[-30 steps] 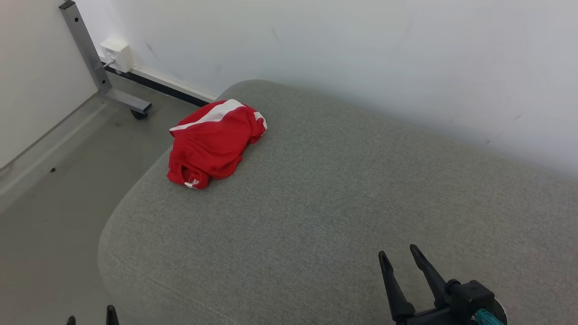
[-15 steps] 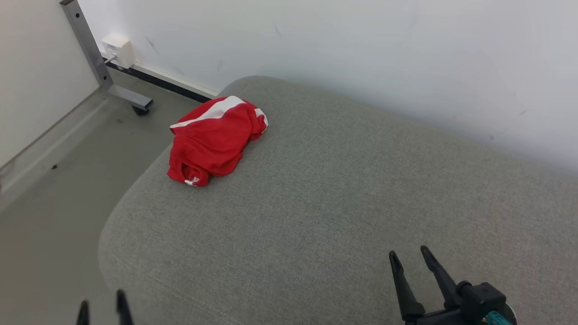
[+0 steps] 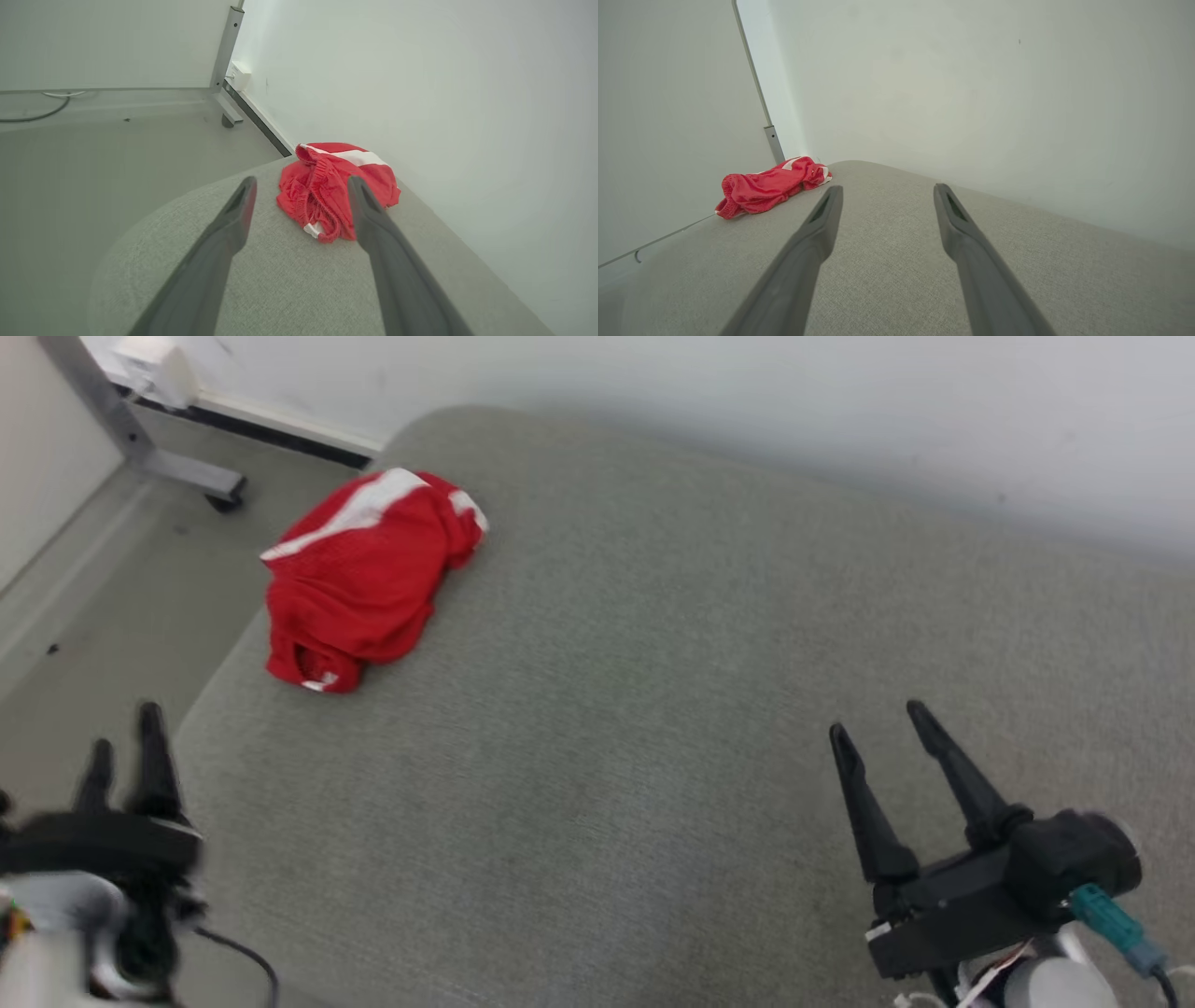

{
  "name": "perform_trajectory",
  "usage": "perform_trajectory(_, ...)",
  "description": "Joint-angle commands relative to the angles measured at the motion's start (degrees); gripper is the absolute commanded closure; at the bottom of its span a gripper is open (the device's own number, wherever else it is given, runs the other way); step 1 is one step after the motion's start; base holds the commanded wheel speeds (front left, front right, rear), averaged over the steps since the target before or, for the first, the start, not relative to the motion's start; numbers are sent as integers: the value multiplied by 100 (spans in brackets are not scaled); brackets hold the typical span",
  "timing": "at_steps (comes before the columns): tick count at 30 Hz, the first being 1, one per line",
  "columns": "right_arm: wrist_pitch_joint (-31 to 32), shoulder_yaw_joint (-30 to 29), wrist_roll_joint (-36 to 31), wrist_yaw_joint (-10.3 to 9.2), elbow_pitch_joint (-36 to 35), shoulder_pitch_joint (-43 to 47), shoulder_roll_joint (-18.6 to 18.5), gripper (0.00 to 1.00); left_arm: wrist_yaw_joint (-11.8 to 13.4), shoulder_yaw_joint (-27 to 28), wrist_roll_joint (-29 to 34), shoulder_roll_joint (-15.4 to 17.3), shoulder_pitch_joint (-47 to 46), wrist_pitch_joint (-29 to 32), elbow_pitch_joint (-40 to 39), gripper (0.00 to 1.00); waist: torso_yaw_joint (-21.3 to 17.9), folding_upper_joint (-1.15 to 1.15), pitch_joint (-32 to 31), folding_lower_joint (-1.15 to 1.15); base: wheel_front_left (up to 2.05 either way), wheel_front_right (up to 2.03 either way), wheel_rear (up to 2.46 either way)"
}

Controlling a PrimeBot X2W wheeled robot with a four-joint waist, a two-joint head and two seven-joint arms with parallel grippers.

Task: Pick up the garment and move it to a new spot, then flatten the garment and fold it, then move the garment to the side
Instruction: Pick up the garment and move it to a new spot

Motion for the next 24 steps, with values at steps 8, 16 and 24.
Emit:
perform_trajectory(8, 52, -128, -81, -13, -598, -351, -71, 0, 302, 914, -1530, 543, -1146, 1392, 186, 0, -1883, -1, 2186, -1, 0, 0, 0)
perform_trajectory(16, -212, 41, -92, -13, -589, -519, 11, 0, 1142, 1764, -2397, 1060, -1650, 2219, 364, 0, -2309, -1, 2643, -1, 0, 0, 0)
perform_trajectory(24, -366, 53, -35, -13, -434, -523, 83, 0, 2060, 2014, -2569, 1211, -1333, 2825, 438, 0, -2539, -1, 2651, -1, 0, 0, 0)
